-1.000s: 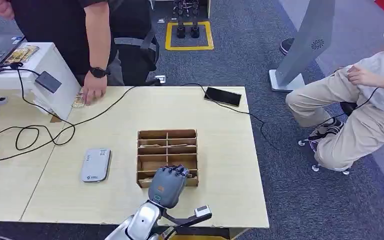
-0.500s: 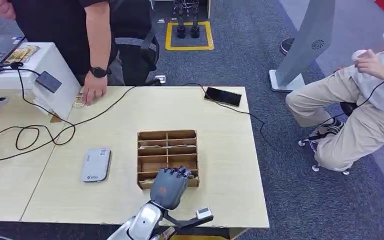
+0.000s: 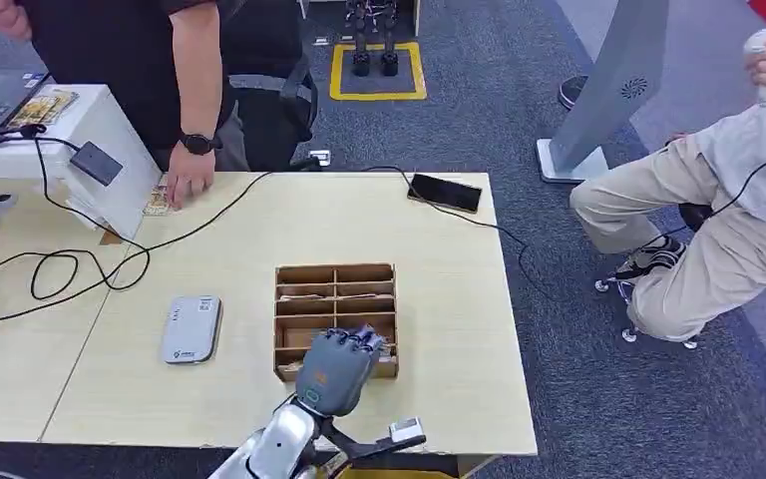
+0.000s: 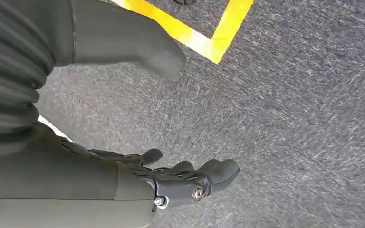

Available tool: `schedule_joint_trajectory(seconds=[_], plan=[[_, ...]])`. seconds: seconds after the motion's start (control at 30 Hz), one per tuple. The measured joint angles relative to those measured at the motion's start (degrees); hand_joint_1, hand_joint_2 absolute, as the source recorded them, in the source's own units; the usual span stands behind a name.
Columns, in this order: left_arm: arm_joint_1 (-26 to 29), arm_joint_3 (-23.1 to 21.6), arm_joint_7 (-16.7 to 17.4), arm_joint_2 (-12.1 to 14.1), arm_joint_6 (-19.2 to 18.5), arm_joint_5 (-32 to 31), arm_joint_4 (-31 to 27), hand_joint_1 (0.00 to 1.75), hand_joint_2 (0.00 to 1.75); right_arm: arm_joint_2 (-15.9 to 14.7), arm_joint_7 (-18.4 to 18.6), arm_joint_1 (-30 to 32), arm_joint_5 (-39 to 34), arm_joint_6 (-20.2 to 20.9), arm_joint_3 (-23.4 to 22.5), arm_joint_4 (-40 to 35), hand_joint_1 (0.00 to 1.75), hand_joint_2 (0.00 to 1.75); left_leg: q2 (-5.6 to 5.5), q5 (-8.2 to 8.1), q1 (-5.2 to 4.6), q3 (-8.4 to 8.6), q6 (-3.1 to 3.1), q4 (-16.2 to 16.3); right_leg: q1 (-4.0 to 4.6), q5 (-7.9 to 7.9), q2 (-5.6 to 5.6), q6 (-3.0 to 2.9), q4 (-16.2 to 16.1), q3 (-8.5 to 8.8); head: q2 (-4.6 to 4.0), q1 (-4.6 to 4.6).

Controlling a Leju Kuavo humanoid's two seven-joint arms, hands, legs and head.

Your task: Pass the card to the sensor for recognition and then transmit it.

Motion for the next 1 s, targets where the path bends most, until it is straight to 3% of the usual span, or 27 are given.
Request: schedule_joint_trajectory(seconds=[0.2, 0.37, 0.57, 0.7, 0.93, 1.0], plan=[[0.2, 3.4, -6.2, 1.0, 0.1, 2.4, -15.9, 1.75, 1.75, -0.2, -0.1, -0.1, 3.7, 0.0, -0.9, 0.1, 0.00, 1.75, 0.00, 0.01, 0.00, 0.01, 0.00, 0.0, 0.00, 0.01, 0.00, 0.00, 0.0, 0.00, 0.00, 0.02], [-2.5, 6.6, -8.6, 1.3, 0.2, 9.7, -21.6, 1.75, 1.75, -0.3, -0.6, -0.3, 5.7, 0.0, -2.4, 0.2, 0.00, 1.75, 0.01, 0.02, 0.00, 0.02, 0.00, 0.0, 0.00, 0.03, -0.01, 0.00, 0.0, 0.00, 0.00, 0.02], [-8.4, 9.5, -10.1, 2.6, 0.0, 17.8, -23.2, 1.75, 1.75, -0.8, -1.3, -0.6, 6.4, 0.0, -3.0, 0.9, 0.00, 1.75, 0.00, 0.04, 0.01, 0.02, 0.00, 0.0, 0.01, 0.03, -0.01, -0.01, 0.0, 0.00, 0.00, 0.02], [-15.2, 11.4, -9.4, 4.0, -3.0, 22.1, -23.1, 1.75, 1.75, -1.4, -1.8, -0.8, 6.5, 0.0, -3.0, 1.7, 0.00, 1.75, -0.01, 0.06, 0.01, 0.02, -0.01, 0.0, 0.00, 0.04, -0.01, -0.01, 0.0, 0.01, 0.00, 0.02], [-21.6, 13.8, -8.4, 5.0, -4.0, 22.6, -20.6, 1.75, 1.75, -2.1, -1.8, -1.0, 6.5, 0.0, -3.0, 2.8, 0.00, 1.75, 0.00, 0.05, 0.00, 0.02, 0.00, 0.0, 0.00, 0.04, 0.00, -0.01, 0.0, 0.00, 0.00, 0.02], [-22.5, 14.0, -5.5, 5.1, -3.4, 17.3, -19.4, 1.75, 1.75, -2.3, -1.8, -1.0, 6.5, 0.0, -2.9, 3.1, 0.00, 1.75, -0.01, 0.05, 0.00, 0.01, 0.00, 0.0, 0.00, 0.03, 0.01, 0.00, 0.0, 0.00, 0.00, 0.02]])
